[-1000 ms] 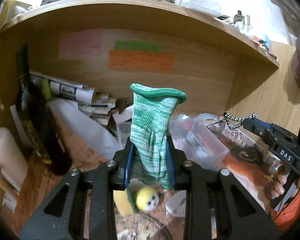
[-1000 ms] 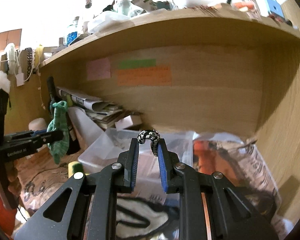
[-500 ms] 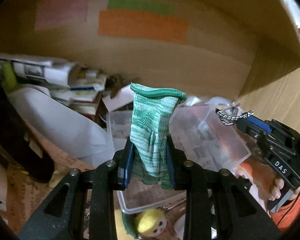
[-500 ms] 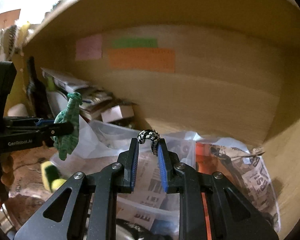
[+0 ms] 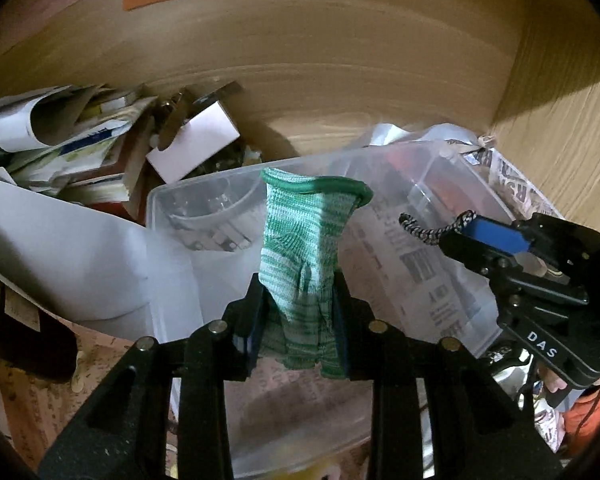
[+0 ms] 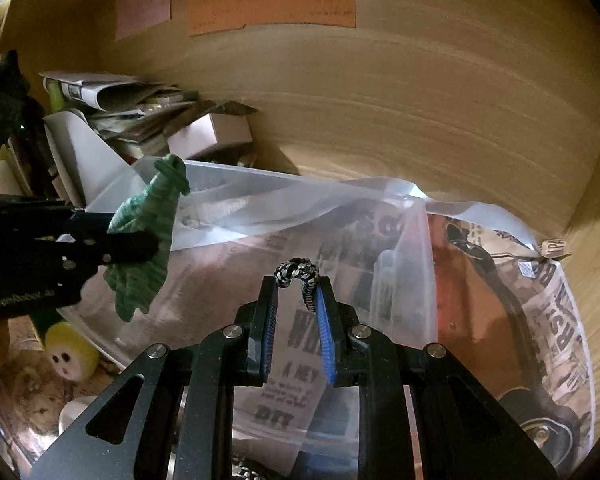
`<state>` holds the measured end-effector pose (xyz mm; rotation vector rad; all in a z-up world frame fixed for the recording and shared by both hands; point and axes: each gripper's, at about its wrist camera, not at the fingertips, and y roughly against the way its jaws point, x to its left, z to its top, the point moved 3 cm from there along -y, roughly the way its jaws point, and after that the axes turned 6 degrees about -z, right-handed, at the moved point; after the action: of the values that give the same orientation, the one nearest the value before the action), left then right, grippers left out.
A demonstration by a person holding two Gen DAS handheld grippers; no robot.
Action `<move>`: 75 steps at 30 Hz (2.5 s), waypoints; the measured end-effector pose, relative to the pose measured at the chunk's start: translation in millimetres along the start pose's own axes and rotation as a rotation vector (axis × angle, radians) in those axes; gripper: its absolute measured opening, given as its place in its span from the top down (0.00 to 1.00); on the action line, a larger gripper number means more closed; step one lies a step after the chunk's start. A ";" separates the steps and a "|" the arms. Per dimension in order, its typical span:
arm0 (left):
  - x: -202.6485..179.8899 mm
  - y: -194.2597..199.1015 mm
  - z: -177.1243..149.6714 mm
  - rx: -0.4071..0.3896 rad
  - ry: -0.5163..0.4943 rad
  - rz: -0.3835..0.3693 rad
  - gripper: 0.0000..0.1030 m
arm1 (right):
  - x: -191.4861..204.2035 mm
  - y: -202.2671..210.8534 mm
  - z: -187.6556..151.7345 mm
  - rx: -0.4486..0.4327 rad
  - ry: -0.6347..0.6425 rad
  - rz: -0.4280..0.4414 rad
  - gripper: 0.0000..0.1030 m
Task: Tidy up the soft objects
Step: 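Carry the glove into the clear box with the left tool while the right drops the bracelet, then grasp the yellow-green sponge with the left tool while the right grasps the strapped item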
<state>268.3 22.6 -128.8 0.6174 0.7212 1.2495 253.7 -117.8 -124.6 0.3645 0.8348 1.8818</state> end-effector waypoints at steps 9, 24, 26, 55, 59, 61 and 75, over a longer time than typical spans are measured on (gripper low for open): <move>-7.7 16.0 1.5 -0.056 -0.007 -0.005 0.42 | -1.1 14.6 3.0 -0.047 0.010 -0.013 0.61; -9.0 106.1 -11.3 -0.255 0.003 0.010 0.21 | 2.6 87.6 13.5 -0.248 0.012 -0.029 0.18; -7.4 117.7 -16.8 -0.285 0.004 0.021 0.12 | 4.8 98.2 10.3 -0.266 0.009 -0.018 0.15; 50.9 85.9 -115.7 -0.142 0.204 0.100 0.31 | 51.4 85.6 -83.1 -0.057 -0.008 0.163 0.16; 50.3 77.0 -111.6 -0.132 0.213 0.067 0.49 | 49.4 79.9 -89.0 -0.017 -0.009 0.193 0.44; 50.6 71.0 -111.1 -0.115 0.213 0.049 0.61 | 49.3 79.5 -90.0 -0.013 -0.012 0.207 0.51; 43.5 101.1 -110.3 -0.187 0.180 0.067 0.73 | 33.8 106.6 -74.2 -0.138 -0.043 0.183 0.79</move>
<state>127.6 89.7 -128.4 0.3813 0.7270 1.4289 123.2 -144.0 -108.0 0.4058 0.6569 2.0807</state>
